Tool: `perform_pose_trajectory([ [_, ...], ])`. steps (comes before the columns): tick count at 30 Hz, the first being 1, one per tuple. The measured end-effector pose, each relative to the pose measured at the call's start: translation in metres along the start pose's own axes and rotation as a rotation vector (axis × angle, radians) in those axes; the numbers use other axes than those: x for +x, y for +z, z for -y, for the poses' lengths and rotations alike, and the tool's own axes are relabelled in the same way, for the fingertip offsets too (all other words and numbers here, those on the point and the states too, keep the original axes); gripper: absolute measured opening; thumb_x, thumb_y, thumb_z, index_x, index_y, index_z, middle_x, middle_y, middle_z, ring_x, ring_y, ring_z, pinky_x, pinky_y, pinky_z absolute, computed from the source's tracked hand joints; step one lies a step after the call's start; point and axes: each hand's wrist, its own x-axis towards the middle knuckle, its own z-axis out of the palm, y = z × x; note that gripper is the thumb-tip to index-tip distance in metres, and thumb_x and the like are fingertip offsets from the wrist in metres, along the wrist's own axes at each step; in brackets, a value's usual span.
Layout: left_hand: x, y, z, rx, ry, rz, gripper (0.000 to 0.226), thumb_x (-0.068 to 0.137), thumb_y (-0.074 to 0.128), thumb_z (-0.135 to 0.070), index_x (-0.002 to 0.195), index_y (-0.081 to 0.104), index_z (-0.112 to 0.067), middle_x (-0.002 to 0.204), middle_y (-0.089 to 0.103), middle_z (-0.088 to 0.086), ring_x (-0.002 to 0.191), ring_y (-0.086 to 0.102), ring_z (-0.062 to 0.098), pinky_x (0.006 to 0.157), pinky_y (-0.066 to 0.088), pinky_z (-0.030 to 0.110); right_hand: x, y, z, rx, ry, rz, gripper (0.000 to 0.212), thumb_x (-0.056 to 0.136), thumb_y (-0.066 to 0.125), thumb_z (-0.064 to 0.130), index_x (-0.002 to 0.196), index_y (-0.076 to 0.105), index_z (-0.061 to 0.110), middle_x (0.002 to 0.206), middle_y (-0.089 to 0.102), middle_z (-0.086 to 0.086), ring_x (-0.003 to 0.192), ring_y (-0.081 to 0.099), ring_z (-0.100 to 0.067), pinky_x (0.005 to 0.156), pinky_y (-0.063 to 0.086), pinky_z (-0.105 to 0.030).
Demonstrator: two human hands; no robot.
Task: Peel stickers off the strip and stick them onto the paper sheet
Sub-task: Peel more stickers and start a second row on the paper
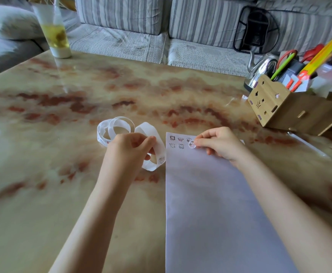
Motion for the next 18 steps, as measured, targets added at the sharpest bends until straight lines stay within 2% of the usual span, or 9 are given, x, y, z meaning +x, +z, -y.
perform_pose_trajectory([
  [6,0.0014,-0.0001,0.0022,-0.006,0.009,0.009,0.027,0.09,0.058,-0.026,0.066,0.068,-0.022,0.047,0.06,-0.024,0.048,0.053,-0.009,0.045,0.036,0.007,0.0014,0.0033,-0.001,-0.016,-0.003,-0.003,0.003,0.078,0.074,0.015,0.078,0.072,0.013,0.064,0.064,0.0,0.039,0.04,-0.003,0.04,0.029,-0.013],
  [10,0.0002,-0.0003,0.0015,0.002,0.016,0.013,0.027,0.09,0.057,-0.027,0.066,0.068,-0.021,0.045,0.058,-0.025,0.045,0.052,-0.01,0.04,0.034,0.006,0.0008,0.006,-0.0017,-0.031,-0.024,-0.023,0.005,0.077,0.075,0.015,0.074,0.072,0.013,0.063,0.061,0.0,0.045,0.04,-0.007,0.041,0.03,-0.012],
  [13,-0.0001,-0.001,0.0012,0.0,0.021,0.012,0.027,0.09,0.057,-0.026,0.066,0.067,-0.021,0.045,0.058,-0.024,0.045,0.052,-0.01,0.043,0.035,0.006,0.0003,0.0067,-0.0013,-0.032,-0.033,-0.015,0.005,0.076,0.076,0.015,0.072,0.072,0.014,0.07,0.064,-0.004,0.048,0.04,-0.008,0.043,0.031,-0.012],
  [15,0.0003,-0.0009,0.0005,-0.005,0.02,0.019,0.027,0.091,0.057,-0.025,0.066,0.067,-0.02,0.044,0.057,-0.026,0.045,0.052,-0.01,0.043,0.035,0.006,-0.0003,0.0067,-0.0011,-0.033,-0.036,-0.013,0.005,0.076,0.076,0.015,0.072,0.072,0.014,0.071,0.065,-0.004,0.047,0.04,-0.007,0.044,0.032,-0.014],
  [18,0.0006,-0.0008,-0.0005,0.006,0.018,0.022,0.027,0.091,0.056,-0.025,0.067,0.067,-0.019,0.043,0.056,-0.026,0.044,0.052,-0.01,0.041,0.034,0.006,-0.0005,0.0067,-0.0015,-0.015,-0.033,-0.012,0.007,0.075,0.078,0.014,0.074,0.072,0.011,0.062,0.063,0.004,0.04,0.04,0.0,0.042,0.031,-0.012],
])
